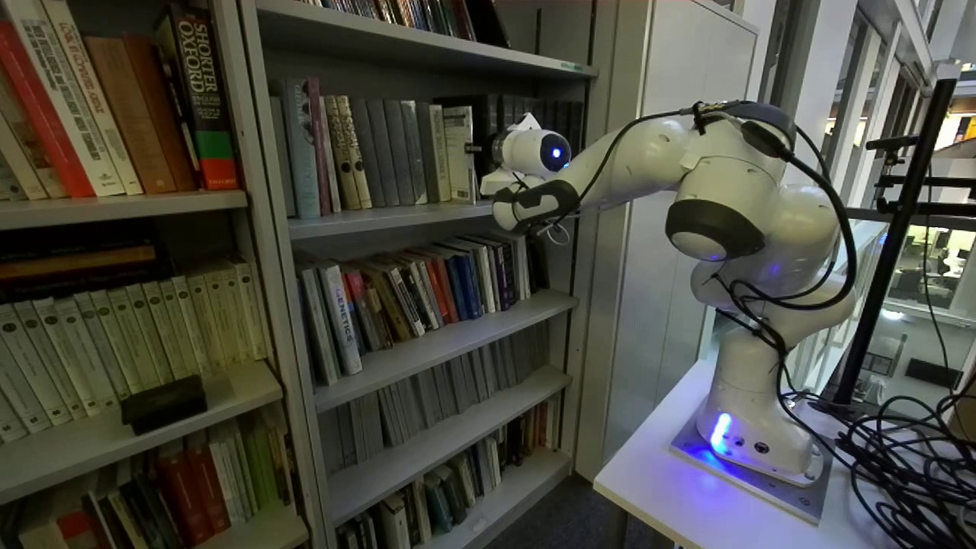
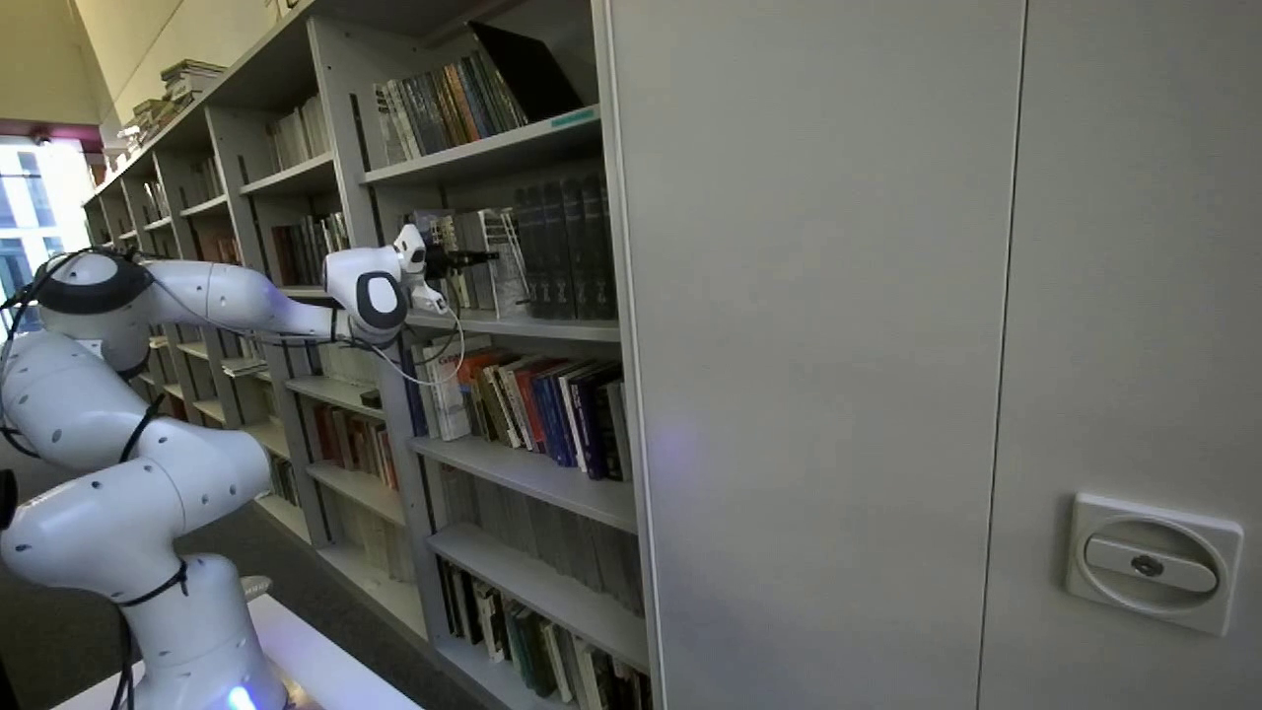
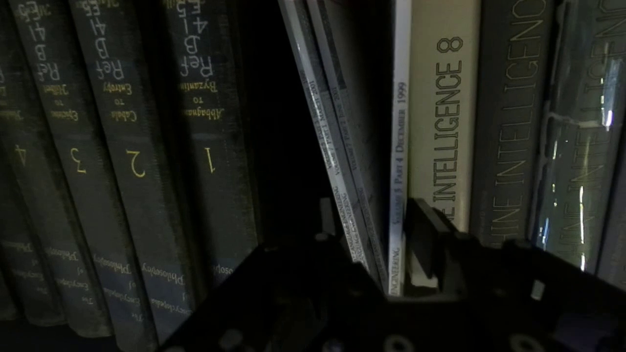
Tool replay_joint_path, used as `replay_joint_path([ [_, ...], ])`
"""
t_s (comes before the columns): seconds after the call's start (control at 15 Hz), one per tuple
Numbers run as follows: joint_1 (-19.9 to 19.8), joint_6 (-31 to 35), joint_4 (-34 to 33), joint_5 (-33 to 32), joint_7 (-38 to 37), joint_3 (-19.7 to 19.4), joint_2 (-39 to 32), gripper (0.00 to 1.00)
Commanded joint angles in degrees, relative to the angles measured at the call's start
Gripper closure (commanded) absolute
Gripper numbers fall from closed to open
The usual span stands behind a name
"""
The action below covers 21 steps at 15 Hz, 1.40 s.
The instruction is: Move the thin white book to the right
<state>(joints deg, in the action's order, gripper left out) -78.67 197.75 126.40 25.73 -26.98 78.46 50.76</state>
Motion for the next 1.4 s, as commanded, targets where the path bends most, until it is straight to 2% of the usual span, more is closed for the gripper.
replay_joint_path([
  [0.0,1.6,0.88,1.4,0.83,0.6,-1.42,-0.85,0.87],
  [0.13,1.58,0.88,1.4,0.83,0.6,-1.47,-0.86,0.99],
  [0.2,1.62,0.88,1.43,0.85,0.59,-1.51,-0.83,1.0],
  [0.73,1.33,0.9,0.96,0.59,0.68,-1.21,-0.99,0.98],
  [1.33,-1.9,0.95,-2.14,0.23,0.41,0.25,-1.14,0.98],
])
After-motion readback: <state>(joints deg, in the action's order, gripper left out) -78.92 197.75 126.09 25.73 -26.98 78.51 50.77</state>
